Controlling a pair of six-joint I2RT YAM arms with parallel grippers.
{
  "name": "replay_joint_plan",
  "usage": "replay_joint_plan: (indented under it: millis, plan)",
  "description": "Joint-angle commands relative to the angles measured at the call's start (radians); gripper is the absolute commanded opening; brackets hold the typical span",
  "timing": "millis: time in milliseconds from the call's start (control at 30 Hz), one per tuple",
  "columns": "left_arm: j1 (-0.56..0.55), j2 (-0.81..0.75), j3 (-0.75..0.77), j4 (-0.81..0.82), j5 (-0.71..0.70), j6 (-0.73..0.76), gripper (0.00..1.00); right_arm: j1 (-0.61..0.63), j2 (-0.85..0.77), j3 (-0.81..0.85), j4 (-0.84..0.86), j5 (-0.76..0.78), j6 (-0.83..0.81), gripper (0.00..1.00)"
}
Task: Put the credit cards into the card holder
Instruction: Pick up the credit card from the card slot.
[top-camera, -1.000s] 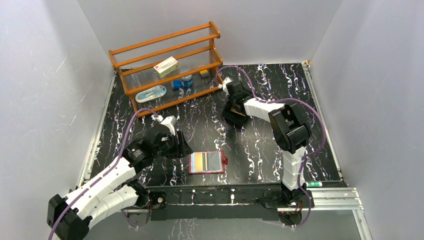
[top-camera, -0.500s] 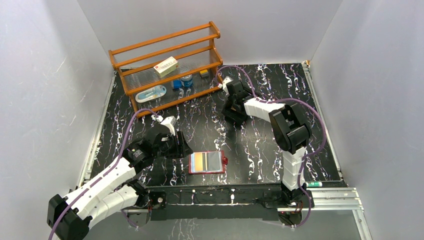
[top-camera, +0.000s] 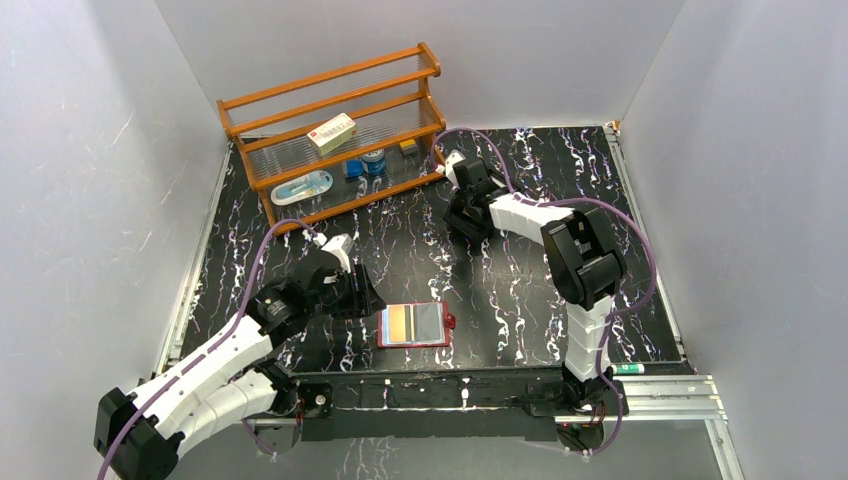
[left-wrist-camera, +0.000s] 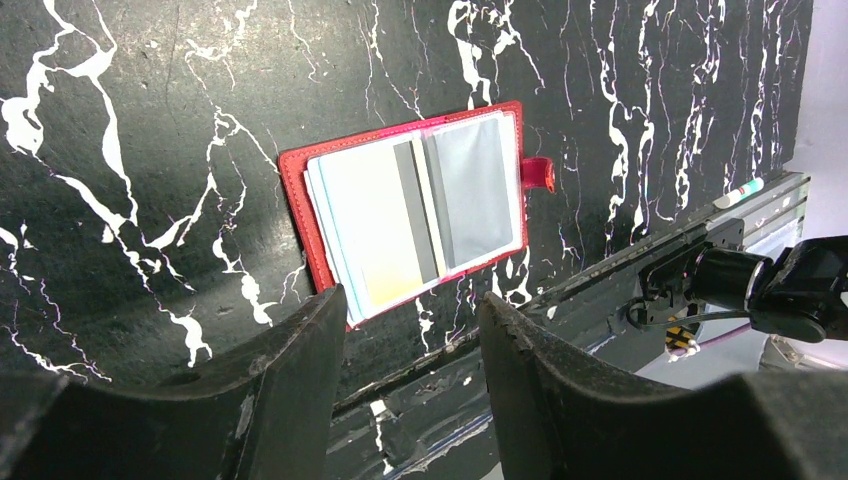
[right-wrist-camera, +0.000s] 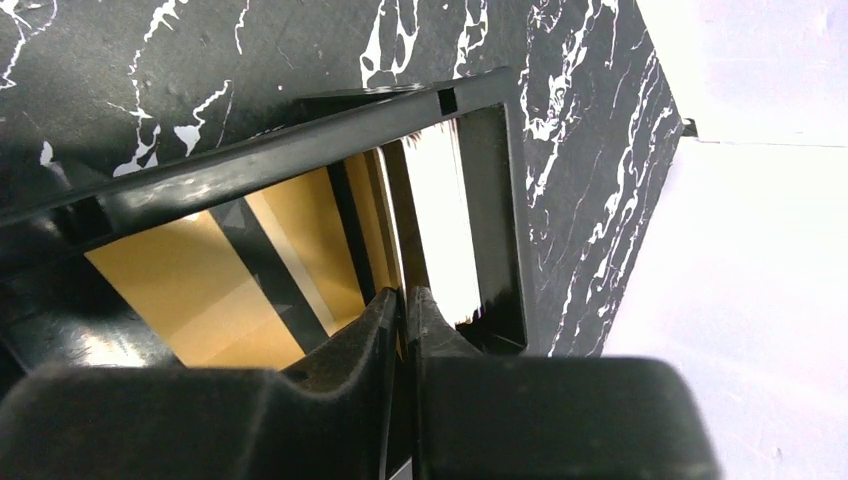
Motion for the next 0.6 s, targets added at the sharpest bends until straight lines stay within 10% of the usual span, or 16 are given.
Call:
replay_joint_plan:
  millis: [0,567]
  plan:
    - [-0.003,-0.021,-0.012,0.007,0.015,-0.010,0.50,-0.004,-0.058,0.060,-0.013,0.004,0.030,0.10]
    - [-0.002,0.064,0.057,0.023,0.092,-0.139,0.50,0.001,-0.268,0.151,-0.411,-0.215,0.357,0.00]
